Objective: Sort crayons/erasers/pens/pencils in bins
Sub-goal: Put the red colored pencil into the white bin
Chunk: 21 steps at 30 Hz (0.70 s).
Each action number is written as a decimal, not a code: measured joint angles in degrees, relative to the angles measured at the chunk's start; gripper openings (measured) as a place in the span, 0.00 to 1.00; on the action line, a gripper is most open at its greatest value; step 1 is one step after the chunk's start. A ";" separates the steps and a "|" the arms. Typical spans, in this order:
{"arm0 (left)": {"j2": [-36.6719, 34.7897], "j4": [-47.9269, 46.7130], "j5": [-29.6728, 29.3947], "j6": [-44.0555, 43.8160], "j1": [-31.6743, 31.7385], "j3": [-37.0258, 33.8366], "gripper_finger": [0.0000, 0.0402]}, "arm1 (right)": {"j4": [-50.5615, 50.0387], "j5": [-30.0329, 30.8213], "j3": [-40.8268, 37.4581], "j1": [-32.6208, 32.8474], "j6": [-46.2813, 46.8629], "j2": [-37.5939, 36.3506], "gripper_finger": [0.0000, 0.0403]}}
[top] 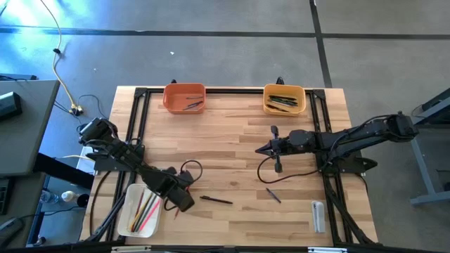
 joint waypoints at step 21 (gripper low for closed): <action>-0.09 -0.53 2.00 22.03 5.97 -0.06 0.07 | 0.01 0.00 0.00 0.00 0.00 0.00 0.00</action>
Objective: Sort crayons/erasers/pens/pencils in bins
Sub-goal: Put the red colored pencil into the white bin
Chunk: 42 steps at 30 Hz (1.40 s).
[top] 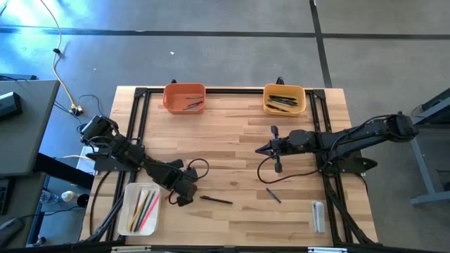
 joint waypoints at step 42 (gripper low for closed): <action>0.66 4.86 -4.78 5.20 -1.72 5.69 0.01 | -0.38 0.00 0.09 -0.02 1.48 0.45 0.00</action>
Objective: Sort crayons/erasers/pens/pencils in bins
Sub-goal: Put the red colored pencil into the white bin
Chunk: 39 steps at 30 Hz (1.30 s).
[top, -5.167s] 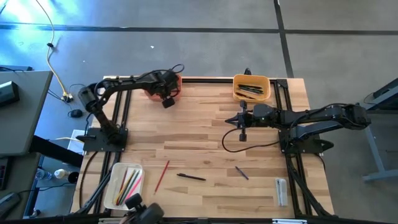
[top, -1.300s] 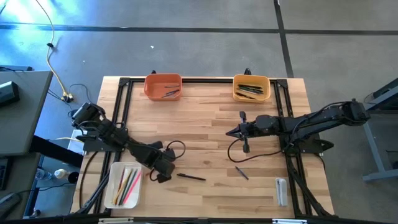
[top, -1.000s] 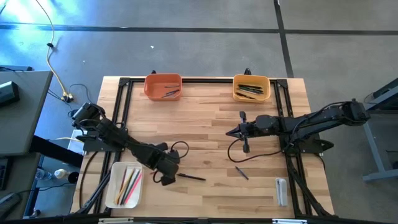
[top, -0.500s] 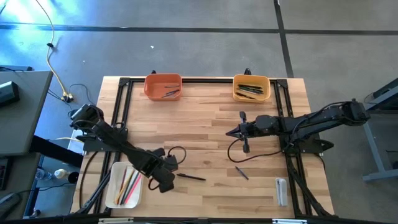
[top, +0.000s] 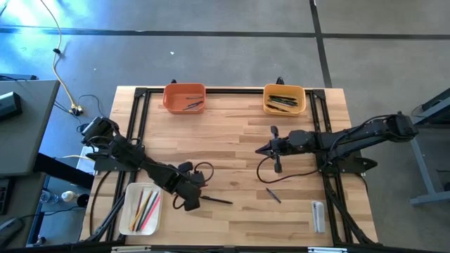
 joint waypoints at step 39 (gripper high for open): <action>-3.78 -12.00 1.43 -4.73 -11.64 -1.28 0.05 | 8.48 -1.32 24.36 9.79 7.45 43.72 0.26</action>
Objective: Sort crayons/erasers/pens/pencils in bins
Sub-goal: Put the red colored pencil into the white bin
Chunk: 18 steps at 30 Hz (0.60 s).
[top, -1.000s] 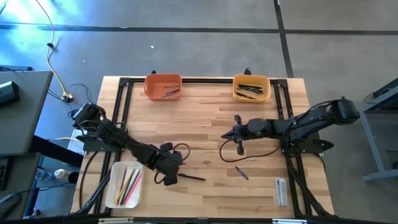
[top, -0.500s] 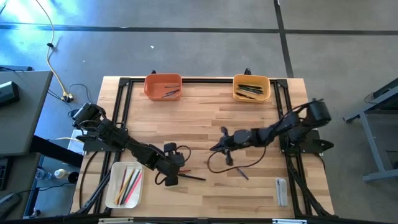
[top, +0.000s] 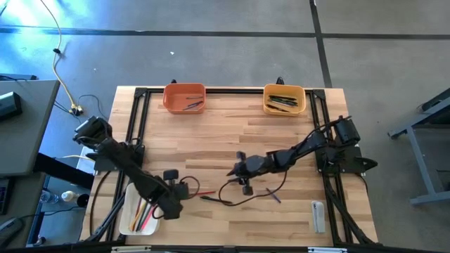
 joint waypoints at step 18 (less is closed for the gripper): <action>7.11 0.31 5.47 4.71 3.05 0.27 0.30 | -2.56 0.01 0.88 0.28 -1.43 0.00 0.29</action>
